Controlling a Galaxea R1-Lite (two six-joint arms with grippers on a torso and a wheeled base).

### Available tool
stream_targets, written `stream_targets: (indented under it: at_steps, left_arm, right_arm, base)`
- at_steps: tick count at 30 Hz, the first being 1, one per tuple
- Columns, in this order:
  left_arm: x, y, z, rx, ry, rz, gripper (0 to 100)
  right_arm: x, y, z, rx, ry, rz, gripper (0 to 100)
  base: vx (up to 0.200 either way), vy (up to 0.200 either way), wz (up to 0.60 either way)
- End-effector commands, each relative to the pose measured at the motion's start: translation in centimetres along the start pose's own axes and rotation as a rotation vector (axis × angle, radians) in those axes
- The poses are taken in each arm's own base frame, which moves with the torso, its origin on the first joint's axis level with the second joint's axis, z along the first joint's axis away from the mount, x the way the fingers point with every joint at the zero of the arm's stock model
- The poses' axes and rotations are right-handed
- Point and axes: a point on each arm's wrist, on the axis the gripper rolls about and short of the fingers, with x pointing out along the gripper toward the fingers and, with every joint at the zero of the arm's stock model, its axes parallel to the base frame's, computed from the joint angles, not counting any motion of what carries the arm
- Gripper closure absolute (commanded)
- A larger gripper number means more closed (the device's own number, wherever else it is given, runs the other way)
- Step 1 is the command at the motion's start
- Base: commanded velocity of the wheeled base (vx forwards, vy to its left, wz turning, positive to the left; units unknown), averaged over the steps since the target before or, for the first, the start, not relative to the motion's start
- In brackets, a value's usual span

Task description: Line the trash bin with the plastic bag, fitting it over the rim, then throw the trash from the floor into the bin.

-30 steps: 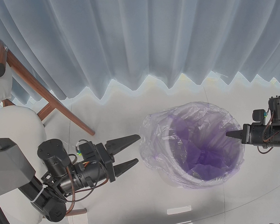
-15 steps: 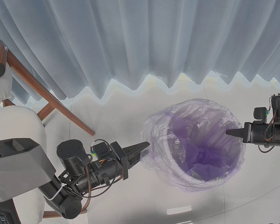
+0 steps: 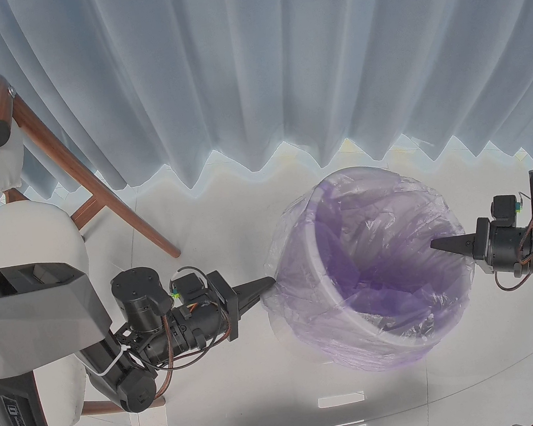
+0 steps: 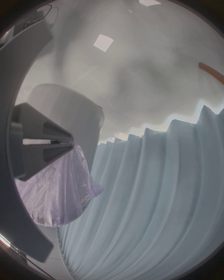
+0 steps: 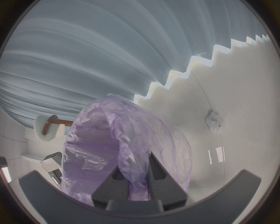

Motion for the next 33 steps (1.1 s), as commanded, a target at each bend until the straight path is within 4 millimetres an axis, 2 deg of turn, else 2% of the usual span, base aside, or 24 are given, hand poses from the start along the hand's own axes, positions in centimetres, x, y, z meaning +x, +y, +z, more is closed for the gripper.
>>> stream_targets:
  at_steps: [1, 7, 11, 16, 19, 20, 23, 25, 27, 29, 33]
  left_arm:
    - [-0.5, 0.2, 0.7, -0.001, -0.027, 0.008, 100]
    - [-0.8, -0.8, 0.8, 0.024, -0.038, -0.012, 100]
    - [-1.9, -2.7, 0.4, 0.056, -0.038, -0.046, 100]
    - [-2.9, -3.9, -0.2, 0.067, -0.034, -0.062, 100]
    - [-4.8, -4.6, -0.5, 0.105, -0.05, -0.05, 100]
    - [-6.0, -4.7, -0.6, 0.145, -0.066, -0.035, 100]
    - [-8.3, -4.3, -1.5, 0.231, -0.069, 0.021, 100]
    - [-8.9, -3.7, -2.2, 0.258, -0.051, 0.054, 100]
    - [-9.8, -2.3, -3.4, 0.302, -0.01, 0.124, 100]
    - [-9.5, -1.1, -4.2, 0.302, 0.037, 0.167, 100]
    - [-8.1, 0.3, -4.5, 0.286, 0.075, 0.194, 100]
  right_arm:
    - [-1.0, 0.6, 0.0, -0.008, -0.021, 0.022, 100]
    - [-0.9, 0.5, -0.1, -0.017, -0.016, 0.019, 100]
    - [-0.3, -0.4, -1.0, -0.093, 0.022, -0.011, 100]
    - [-0.2, -0.8, -1.5, -0.144, 0.042, -0.021, 100]
    - [-0.1, -0.9, -1.6, -0.168, 0.043, -0.033, 100]
    - [-0.1, -1.0, -1.6, -0.186, 0.035, -0.054, 100]
    - [0.4, -1.4, -1.7, -0.21, 0.035, -0.092, 100]
    - [0.5, -1.4, -1.6, -0.213, 0.032, -0.09, 100]
    - [0.4, -1.3, -1.5, -0.21, 0.024, -0.087, 100]
    - [0.4, -1.3, -1.6, -0.214, 0.026, -0.085, 100]
    - [0.4, -1.0, -1.7, -0.221, 0.03, -0.076, 100]
  base:
    - [0.0, 0.0, 0.0]
    - [0.0, 0.0, 0.0]
    - [0.0, 0.0, 0.0]
    - [0.0, 0.0, 0.0]
    - [0.0, 0.0, 0.0]
    - [0.0, 0.0, 0.0]
    - [0.0, 0.0, 0.0]
    - [0.0, 0.0, 0.0]
    - [0.0, 0.0, 0.0]
    - [0.0, 0.0, 0.0]
    - [0.0, 0.0, 0.0]
